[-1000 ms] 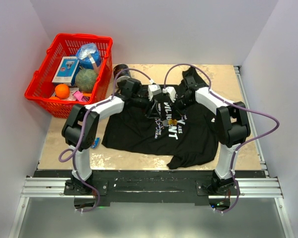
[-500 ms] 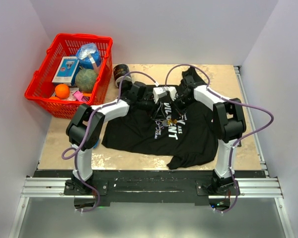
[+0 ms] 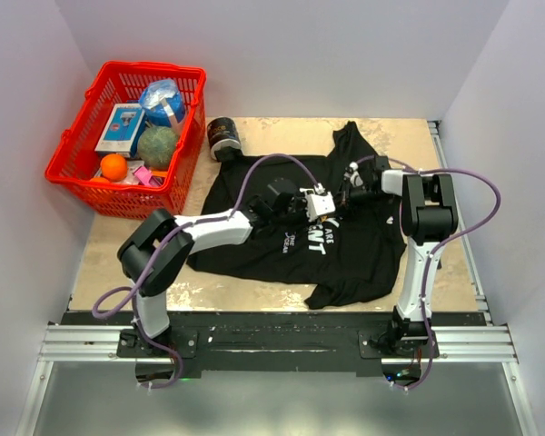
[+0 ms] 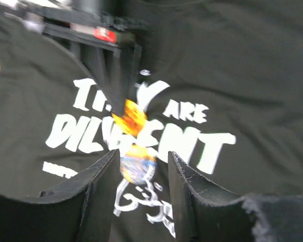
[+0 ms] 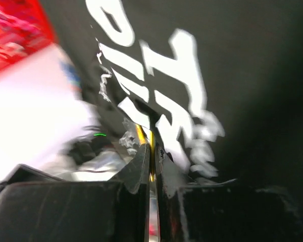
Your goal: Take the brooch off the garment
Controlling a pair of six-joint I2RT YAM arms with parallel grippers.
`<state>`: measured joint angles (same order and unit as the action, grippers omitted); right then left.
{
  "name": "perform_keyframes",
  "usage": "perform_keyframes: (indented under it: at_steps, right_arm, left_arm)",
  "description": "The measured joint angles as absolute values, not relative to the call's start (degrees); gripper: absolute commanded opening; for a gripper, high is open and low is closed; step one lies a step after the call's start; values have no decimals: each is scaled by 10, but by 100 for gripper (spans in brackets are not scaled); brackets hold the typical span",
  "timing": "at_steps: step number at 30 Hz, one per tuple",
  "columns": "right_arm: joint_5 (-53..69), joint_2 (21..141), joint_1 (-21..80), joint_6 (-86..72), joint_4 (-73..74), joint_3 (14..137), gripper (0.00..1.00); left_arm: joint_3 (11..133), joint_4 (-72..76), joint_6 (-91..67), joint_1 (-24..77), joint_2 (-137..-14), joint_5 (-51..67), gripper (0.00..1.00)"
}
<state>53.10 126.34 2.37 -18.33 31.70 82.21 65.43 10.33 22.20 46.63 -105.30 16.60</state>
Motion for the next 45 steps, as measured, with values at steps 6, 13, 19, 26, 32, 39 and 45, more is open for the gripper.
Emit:
perform_keyframes:
  at_steps: [6,13,19,26,32,39,45]
  right_arm:
    - [633,1265,16,-369,153,745,0]
    - [672,1265,16,-462,94,740,0]
    - [677,1265,16,-482,84,740,0]
    - [676,1265,16,-484,80,739,0]
    - [662,1264,15,-480,79,739,11]
    - [628,1246,15,-434,144,742,34]
    - [578,1202,15,-315,247,777,36]
  left_arm:
    - [720,119,269,467,-1129,125,47]
    - [769,94,288,466,-1171,133,46]
    - [770,79,302,471,-1175,120,36]
    - [771,80,311,474,-1178,69,21]
    - [777,73,299,477,-1180,51,3]
    - [779,72,213,474,-1182,70,0]
    - [737,144,98,469,-1173,76,0]
